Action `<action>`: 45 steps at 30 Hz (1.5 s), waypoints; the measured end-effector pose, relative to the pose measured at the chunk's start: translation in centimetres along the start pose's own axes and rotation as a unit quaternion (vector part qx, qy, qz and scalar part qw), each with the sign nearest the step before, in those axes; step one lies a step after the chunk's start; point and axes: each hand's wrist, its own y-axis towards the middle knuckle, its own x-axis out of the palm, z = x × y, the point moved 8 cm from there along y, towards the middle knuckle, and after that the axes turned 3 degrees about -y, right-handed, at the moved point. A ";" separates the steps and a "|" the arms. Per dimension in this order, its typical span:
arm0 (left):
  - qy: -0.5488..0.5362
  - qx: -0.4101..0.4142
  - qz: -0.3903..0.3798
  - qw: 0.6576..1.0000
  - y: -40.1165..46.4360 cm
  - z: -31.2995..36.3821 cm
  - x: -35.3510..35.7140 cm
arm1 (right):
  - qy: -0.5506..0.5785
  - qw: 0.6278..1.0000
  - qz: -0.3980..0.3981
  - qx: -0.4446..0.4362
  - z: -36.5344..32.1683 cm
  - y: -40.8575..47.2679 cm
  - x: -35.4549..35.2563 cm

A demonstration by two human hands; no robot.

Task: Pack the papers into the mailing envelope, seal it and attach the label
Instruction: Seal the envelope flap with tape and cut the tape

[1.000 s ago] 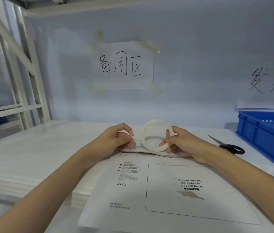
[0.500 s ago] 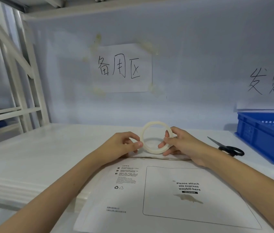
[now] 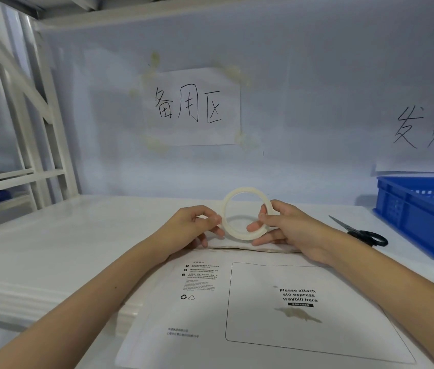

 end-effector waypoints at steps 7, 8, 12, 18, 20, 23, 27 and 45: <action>-0.024 -0.013 0.011 1.000 0.1 -0.4 -0.4 | 0.004 1.000 -0.009 -0.002 -0.2 -0.3 0.1; -0.025 -0.015 0.013 1.000 0.1 -0.4 -0.4 | 0.003 1.000 -0.010 0.000 -0.2 -0.3 0.2; -0.019 -0.009 0.019 1.000 0.2 -0.4 -0.5 | 0.001 1.000 -0.018 0.001 0.0 -0.1 0.4; 0.004 -0.012 0.024 1.000 0.0 -0.4 -0.6 | 0.006 1.000 -0.012 0.005 0.2 0.3 0.3; 0.008 -0.009 0.020 1.000 0.0 -0.4 -0.4 | 0.009 1.000 -0.013 0.005 0.2 0.3 0.4; 0.008 0.005 0.013 1.000 0.0 -0.2 -0.3 | 0.015 1.000 -0.014 0.005 0.2 0.3 0.3; 0.013 0.040 0.007 0.999 -0.1 0.1 -0.2 | 0.032 0.999 -0.016 0.012 0.3 0.2 0.2; -0.067 0.042 0.038 0.996 -0.5 0.7 -0.8 | 0.039 0.999 0.009 0.030 1.2 0.5 -0.2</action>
